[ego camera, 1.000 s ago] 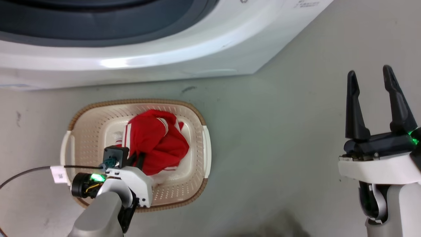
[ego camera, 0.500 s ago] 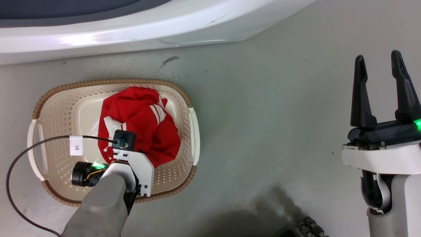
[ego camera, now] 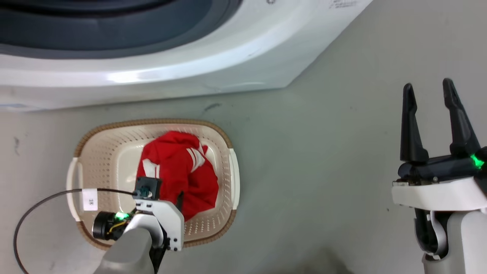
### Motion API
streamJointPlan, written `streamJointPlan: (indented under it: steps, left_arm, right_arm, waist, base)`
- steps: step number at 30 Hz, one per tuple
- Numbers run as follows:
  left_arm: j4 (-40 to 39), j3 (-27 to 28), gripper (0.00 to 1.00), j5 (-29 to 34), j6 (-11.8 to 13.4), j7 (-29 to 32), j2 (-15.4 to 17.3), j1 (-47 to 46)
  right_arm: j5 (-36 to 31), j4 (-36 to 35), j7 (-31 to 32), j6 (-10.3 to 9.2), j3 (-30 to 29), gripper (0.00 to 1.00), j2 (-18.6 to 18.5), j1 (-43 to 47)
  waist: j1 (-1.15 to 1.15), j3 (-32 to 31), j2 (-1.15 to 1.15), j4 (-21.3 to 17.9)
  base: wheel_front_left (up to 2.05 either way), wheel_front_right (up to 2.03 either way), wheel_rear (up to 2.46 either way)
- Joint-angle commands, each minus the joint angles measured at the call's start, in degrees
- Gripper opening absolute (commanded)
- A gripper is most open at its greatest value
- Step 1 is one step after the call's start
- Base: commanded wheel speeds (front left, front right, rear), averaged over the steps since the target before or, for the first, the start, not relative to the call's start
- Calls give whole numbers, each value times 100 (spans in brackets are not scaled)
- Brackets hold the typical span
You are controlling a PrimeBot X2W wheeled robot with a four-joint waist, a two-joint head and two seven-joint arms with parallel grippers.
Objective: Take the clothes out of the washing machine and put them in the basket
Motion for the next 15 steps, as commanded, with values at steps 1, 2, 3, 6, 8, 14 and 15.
streamJointPlan:
  steps: [1, 2, 3, 6, 8, 14, 15]
  left_arm:
    - [-38, 13, 100, -10, -4, -22, -15, 101]
    - [-100, 22, 100, 5, -6, -44, -12, 171]
    - [-256, 74, 100, 4, 18, -52, 16, 217]
    - [-834, 232, 100, 108, 116, -57, 128, 535]
    - [-1272, 378, 100, 207, 197, -54, 190, 755]
    - [-2502, 938, 100, 558, 394, -54, 268, 1432]
    - [-2727, 1059, 100, 631, 429, -54, 267, 1554]
  right_arm:
    - [-57, 9, -11, -6, 3, 100, 6, 82]
    - [-62, 27, -11, -6, -4, 100, 5, 126]
    - [-66, 32, -11, -6, -2, 100, 5, 181]
    - [-102, 61, -11, -5, -10, 100, 5, 315]
    - [-121, 77, -11, -5, -9, 100, 6, 413]
    - [-193, 131, -11, -5, -42, 100, 6, 715]
    - [-209, 135, -11, -5, -35, 100, 6, 759]
  waist:
    - [0, -333, 0, 133]
    - [0, -459, 0, 167]
    - [0, -553, 0, 193]
    - [0, -841, 0, 285]
    - [0, -1025, 0, 342]
    - [0, -1550, 0, 532]
    - [0, -1627, 0, 563]
  base:
    - [0, 0, 0]
    - [0, 0, 0]
    - [0, 0, 0]
    - [0, 0, 0]
    - [0, 0, 0]
    - [0, 0, 0]
    - [0, 0, 0]
